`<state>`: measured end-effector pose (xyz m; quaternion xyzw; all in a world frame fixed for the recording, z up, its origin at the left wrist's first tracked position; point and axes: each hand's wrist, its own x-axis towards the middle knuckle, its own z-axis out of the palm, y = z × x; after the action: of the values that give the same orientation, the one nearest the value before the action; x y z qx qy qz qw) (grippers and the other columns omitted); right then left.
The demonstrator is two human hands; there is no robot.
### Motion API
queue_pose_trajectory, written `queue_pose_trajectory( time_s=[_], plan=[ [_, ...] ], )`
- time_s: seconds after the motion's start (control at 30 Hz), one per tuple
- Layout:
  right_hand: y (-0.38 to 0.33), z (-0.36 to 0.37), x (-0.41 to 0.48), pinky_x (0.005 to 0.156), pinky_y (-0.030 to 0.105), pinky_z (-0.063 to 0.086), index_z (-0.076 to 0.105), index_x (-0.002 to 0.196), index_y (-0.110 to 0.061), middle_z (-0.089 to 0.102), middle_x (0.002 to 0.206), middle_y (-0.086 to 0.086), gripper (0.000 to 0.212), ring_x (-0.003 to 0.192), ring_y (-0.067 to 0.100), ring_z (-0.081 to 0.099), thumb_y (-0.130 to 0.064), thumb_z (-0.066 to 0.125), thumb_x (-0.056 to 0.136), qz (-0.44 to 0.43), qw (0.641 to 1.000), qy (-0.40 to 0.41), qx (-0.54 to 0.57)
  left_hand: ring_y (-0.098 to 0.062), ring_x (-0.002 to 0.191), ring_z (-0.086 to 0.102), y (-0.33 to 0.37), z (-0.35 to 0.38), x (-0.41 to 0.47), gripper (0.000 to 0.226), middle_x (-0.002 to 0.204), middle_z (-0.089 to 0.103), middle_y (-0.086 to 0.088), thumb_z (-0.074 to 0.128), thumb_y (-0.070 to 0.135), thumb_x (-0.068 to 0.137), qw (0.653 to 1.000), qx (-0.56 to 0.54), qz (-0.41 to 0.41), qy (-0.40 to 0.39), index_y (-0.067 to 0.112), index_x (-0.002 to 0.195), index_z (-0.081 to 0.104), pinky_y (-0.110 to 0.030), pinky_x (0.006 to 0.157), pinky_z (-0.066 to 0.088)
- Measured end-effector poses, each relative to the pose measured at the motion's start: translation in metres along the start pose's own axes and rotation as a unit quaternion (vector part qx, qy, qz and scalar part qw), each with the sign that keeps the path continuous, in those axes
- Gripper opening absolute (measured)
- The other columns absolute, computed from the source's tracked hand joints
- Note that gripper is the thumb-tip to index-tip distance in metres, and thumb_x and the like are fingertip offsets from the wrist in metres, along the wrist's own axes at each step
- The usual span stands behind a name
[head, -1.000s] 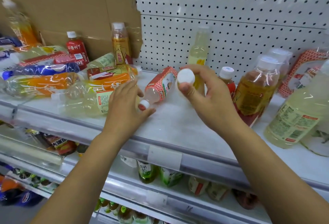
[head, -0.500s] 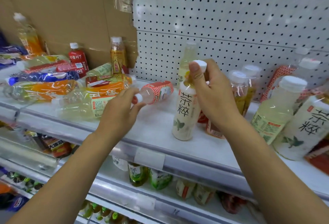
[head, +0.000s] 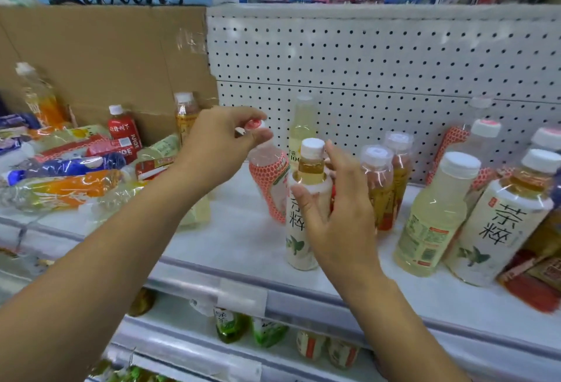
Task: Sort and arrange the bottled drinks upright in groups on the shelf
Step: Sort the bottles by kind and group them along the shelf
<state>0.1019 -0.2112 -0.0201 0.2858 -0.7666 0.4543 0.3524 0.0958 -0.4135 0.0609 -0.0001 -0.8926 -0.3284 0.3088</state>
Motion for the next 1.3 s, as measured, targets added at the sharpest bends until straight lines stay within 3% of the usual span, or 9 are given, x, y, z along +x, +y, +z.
queue_pose_trajectory(
  time_s=[0.17, 0.37, 0.5, 0.63, 0.7, 0.8, 0.97, 1.17, 1.3],
  plan=[
    [-0.012, 0.018, -0.021, 0.109, 0.029, 0.041, 0.067, 0.119, 0.004, 0.062, 0.122, 0.019, 0.035, 0.119, 0.025, 0.057, -0.007, 0.078, 0.088, -0.064, 0.984, 0.163, -0.045, -0.014, 0.094, 0.071, -0.007, 0.016, 0.026, 0.032, 0.105, 0.074, 0.007, 0.067, 0.038, 0.095, 0.995, -0.07, -0.006, -0.068, 0.033, 0.127, 0.068, -0.043, 0.093, 0.056],
    [-0.032, 0.069, -0.031, 0.104, 0.031, 0.046, 0.062, 0.117, -0.006, 0.063, 0.118, 0.014, 0.027, 0.113, 0.025, 0.057, -0.01, 0.073, 0.093, -0.151, 0.968, 0.176, -0.099, -0.007, 0.128, 0.056, -0.033, 0.005, 0.02, 0.051, 0.143, 0.059, 0.005, 0.047, 0.039, 0.104, 0.961, -0.137, 0.013, -0.239, 0.026, 0.153, 0.04, -0.03, 0.107, 0.046],
    [-0.044, 0.114, -0.031, 0.099, 0.036, 0.051, 0.07, 0.111, 0.0, 0.07, 0.11, 0.016, 0.023, 0.106, 0.029, 0.064, -0.008, 0.077, 0.09, -0.111, 0.972, 0.165, -0.124, -0.004, 0.129, 0.054, -0.096, -0.043, 0.008, 0.051, 0.14, 0.06, 0.009, 0.051, 0.047, 0.101, 0.971, -0.087, 0.017, -0.221, 0.031, 0.148, 0.047, -0.032, 0.111, 0.042],
    [-0.055, 0.171, -0.022, 0.096, 0.031, 0.048, 0.07, 0.113, -0.01, 0.069, 0.112, 0.003, 0.027, 0.108, 0.023, 0.061, -0.027, 0.074, 0.093, -0.036, 0.996, -0.025, -0.072, -0.007, 0.11, 0.062, -0.166, -0.099, -0.01, 0.036, 0.12, 0.068, 0.011, 0.055, 0.039, 0.1, 0.986, -0.006, -0.008, -0.167, 0.024, 0.131, 0.064, -0.024, 0.089, 0.047],
    [-0.062, 0.199, -0.018, 0.097, 0.037, 0.049, 0.071, 0.115, -0.017, 0.068, 0.116, -0.002, 0.04, 0.113, 0.019, 0.056, -0.045, 0.073, 0.087, -0.007, 0.987, -0.154, -0.041, -0.009, 0.103, 0.063, -0.198, -0.114, -0.016, 0.033, 0.112, 0.07, 0.01, 0.058, 0.044, 0.097, 0.983, 0.058, -0.021, -0.172, 0.026, 0.122, 0.069, -0.025, 0.08, 0.046],
    [-0.072, 0.232, -0.016, 0.102, 0.039, 0.045, 0.068, 0.12, -0.029, 0.066, 0.122, -0.011, 0.061, 0.12, 0.012, 0.049, -0.069, 0.067, 0.075, 0.004, 0.965, -0.259, -0.047, -0.013, 0.101, 0.064, -0.235, -0.127, -0.021, 0.034, 0.108, 0.071, 0.007, 0.059, 0.048, 0.095, 0.974, 0.092, -0.054, -0.201, 0.025, 0.117, 0.071, -0.029, 0.081, 0.047],
    [-0.068, 0.248, -0.018, 0.113, 0.032, 0.019, 0.059, 0.131, -0.041, 0.058, 0.135, -0.014, 0.084, 0.13, 0.012, 0.044, -0.087, 0.057, 0.061, 0.002, 0.942, -0.311, -0.13, -0.011, 0.1, 0.062, -0.256, -0.137, -0.025, 0.03, 0.108, 0.07, 0.01, 0.059, 0.046, 0.096, 0.969, 0.077, -0.059, -0.226, 0.027, 0.115, 0.071, -0.032, 0.087, 0.05],
    [-0.06, 0.227, -0.011, 0.109, 0.029, 0.017, 0.056, 0.131, -0.043, 0.054, 0.132, -0.018, 0.09, 0.127, 0.008, 0.038, -0.081, 0.074, 0.052, 0.05, 0.929, -0.329, -0.162, 0.005, 0.103, 0.059, -0.273, -0.143, -0.05, 0.023, 0.115, 0.065, 0.018, 0.054, 0.033, 0.101, 0.977, -0.076, -0.104, -0.169, 0.033, 0.121, 0.065, -0.014, 0.083, 0.044],
    [-0.054, 0.215, -0.013, 0.107, 0.032, 0.021, 0.056, 0.125, -0.046, 0.055, 0.123, -0.02, 0.081, 0.123, 0.008, 0.039, -0.072, 0.08, 0.052, 0.068, 0.936, -0.304, -0.164, 0.0, 0.118, 0.057, -0.277, -0.135, -0.075, 0.033, 0.125, 0.062, 0.021, 0.068, 0.038, 0.091, 0.98, -0.115, -0.12, -0.108, 0.035, 0.123, 0.064, -0.024, 0.099, 0.045]
  ],
)
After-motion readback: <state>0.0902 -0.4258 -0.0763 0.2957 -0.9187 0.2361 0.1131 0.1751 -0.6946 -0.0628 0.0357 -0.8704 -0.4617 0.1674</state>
